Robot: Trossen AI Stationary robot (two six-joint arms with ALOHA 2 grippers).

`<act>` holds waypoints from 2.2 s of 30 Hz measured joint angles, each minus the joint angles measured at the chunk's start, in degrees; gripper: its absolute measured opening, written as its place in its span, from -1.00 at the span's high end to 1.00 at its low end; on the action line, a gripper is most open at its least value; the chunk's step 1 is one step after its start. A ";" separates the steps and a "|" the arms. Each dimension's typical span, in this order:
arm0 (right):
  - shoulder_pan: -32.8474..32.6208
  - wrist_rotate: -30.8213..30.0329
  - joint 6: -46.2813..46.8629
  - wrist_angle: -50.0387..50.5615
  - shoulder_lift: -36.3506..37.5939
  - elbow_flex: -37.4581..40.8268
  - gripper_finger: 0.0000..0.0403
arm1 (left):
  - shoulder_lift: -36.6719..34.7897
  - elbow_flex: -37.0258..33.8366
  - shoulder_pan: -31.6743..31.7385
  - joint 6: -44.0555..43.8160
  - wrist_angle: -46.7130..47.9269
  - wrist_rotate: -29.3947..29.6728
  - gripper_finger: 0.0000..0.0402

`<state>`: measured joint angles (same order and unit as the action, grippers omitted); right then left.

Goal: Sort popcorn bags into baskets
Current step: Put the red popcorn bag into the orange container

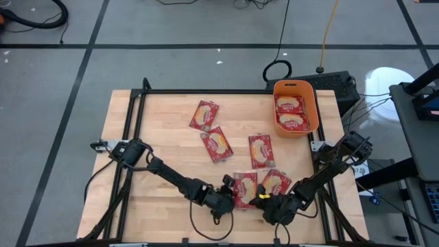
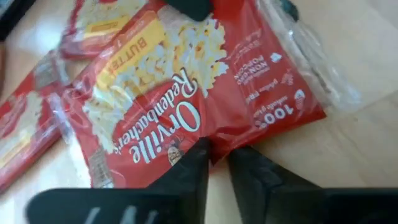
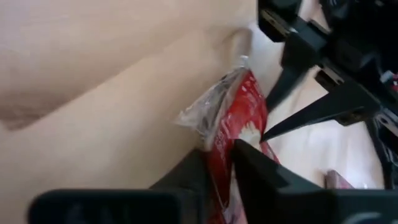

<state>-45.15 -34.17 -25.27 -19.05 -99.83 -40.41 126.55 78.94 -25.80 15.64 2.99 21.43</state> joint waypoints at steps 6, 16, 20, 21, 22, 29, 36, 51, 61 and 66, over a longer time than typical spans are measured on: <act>0.15 -1.66 -1.01 -0.59 2.35 0.05 0.97 | -2.41 -0.37 -3.72 -1.03 1.68 13.59 0.20; 0.72 -4.77 -9.92 -3.11 20.26 0.07 0.99 | -10.95 -0.19 -10.04 -9.10 10.34 39.16 -0.24; 2.42 -4.99 -9.95 -5.78 29.12 0.07 0.99 | -13.90 -0.09 -9.93 -22.72 13.16 46.90 -0.24; 2.98 -4.94 -8.75 -6.96 31.09 0.07 0.99 | -14.60 -0.09 -9.76 -25.81 13.98 47.57 -0.24; 3.55 -4.82 -7.08 -8.13 32.79 0.07 0.99 | -15.12 -0.09 -9.50 -28.25 15.05 47.96 -0.23; 8.02 5.13 -2.24 -24.34 39.63 3.76 1.00 | -15.68 -0.07 -7.46 -35.29 14.55 47.38 -0.11; 10.32 18.92 -0.87 -47.55 38.82 13.72 1.00 | -15.61 -0.04 -5.84 -44.72 2.91 45.81 -0.07; 10.21 30.14 2.07 -63.88 33.54 20.24 1.00 | -8.26 -1.51 -5.00 -20.17 -37.03 31.44 -0.07; 10.21 30.02 3.18 -68.17 32.93 20.23 1.00 | -6.67 -1.51 -6.95 -3.56 -52.11 30.93 -0.07; 10.21 30.38 1.59 -68.19 32.84 20.23 1.00 | -6.70 -1.51 -6.15 1.00 -57.95 30.97 -0.07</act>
<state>-34.94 -3.78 -23.68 -87.23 -66.98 -20.18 119.85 77.43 -31.95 16.64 -54.96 52.40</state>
